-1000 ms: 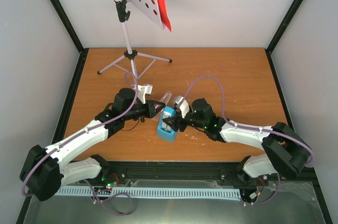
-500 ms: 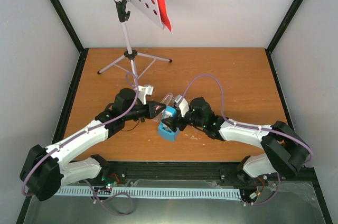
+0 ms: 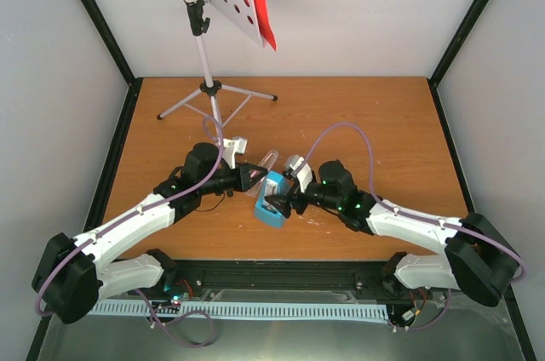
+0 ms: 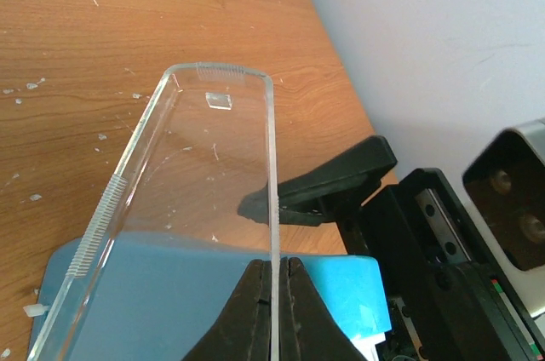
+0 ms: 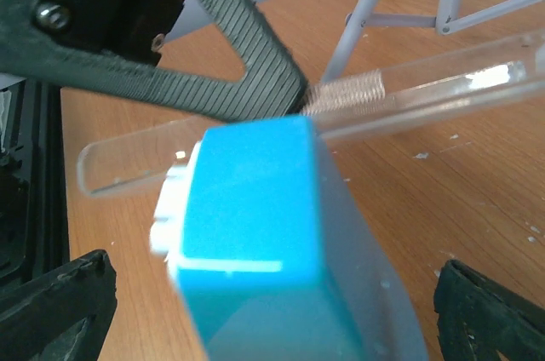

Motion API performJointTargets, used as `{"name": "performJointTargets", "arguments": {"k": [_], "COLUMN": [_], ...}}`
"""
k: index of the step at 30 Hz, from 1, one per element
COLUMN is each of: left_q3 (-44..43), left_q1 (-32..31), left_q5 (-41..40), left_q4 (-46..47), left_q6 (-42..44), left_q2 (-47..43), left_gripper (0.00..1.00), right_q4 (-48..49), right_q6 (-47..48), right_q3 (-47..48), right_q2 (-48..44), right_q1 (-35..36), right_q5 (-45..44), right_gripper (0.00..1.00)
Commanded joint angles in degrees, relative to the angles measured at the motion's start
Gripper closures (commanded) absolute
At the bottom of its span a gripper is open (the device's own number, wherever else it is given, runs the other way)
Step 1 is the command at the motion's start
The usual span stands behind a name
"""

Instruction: Pack up the instrument practice props

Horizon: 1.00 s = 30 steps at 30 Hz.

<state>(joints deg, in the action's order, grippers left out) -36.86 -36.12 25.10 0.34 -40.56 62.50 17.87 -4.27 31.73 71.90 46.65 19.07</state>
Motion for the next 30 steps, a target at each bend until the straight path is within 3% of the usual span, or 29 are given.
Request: {"name": "performJointTargets", "arguments": {"k": [1, 17, 30], "left_q3": [0.18, -0.14, 0.04], "left_q1": [-0.27, -0.27, -0.26], "left_q5": [-0.55, -0.16, 0.82], "left_q4": [0.72, 0.74, 1.15], "left_q6": [0.13, 0.28, 0.39], "left_q2": [-1.06, -0.95, -0.84], "left_gripper": [1.0, 1.0, 1.0], "right_q4": [-0.6, -3.39, -3.84], "right_q6": [1.37, 0.72, -0.4], "right_q3": [-3.43, -3.48, -1.37], "right_q2": [-4.53, -4.52, -3.21], "right_q1": [0.26, 0.31, 0.34], "right_q5": [0.51, -11.09, -14.56], "right_gripper": [0.0, 0.01, 0.01]}}
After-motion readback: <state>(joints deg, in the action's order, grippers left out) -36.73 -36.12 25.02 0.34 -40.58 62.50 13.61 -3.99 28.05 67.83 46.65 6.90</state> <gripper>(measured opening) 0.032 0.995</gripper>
